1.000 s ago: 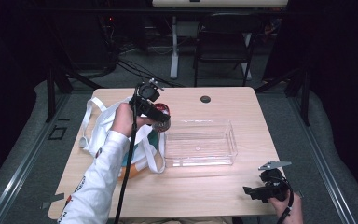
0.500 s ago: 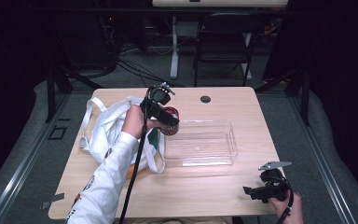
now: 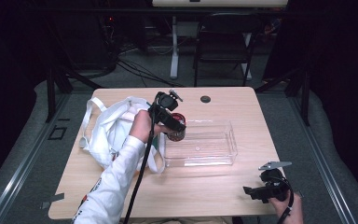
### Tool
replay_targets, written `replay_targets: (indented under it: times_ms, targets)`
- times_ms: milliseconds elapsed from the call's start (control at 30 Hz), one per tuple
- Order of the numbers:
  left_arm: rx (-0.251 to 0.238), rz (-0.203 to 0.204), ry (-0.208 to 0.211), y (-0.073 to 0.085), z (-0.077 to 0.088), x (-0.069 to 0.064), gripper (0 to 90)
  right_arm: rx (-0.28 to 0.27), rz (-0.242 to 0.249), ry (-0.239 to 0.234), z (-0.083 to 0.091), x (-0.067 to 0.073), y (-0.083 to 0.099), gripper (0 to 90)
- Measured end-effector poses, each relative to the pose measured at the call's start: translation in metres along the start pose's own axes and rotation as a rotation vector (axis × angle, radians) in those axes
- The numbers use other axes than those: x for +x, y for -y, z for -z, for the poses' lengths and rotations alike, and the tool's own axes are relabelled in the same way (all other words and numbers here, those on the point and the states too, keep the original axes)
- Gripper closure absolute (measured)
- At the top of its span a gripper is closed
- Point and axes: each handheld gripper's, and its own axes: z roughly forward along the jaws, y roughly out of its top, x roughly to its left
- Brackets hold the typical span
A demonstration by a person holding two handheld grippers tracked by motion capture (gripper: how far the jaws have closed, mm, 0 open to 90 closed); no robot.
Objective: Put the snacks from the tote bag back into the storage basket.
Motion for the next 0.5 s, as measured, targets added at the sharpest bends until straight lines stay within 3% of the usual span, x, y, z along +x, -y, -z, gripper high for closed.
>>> replay_targets:
  times_ms: [500]
  targets:
    - [0.04,0.019,0.049,0.016,-0.033,-0.006,26.0,0.002,0.0,-0.001,0.0,0.0,0.0,11.3]
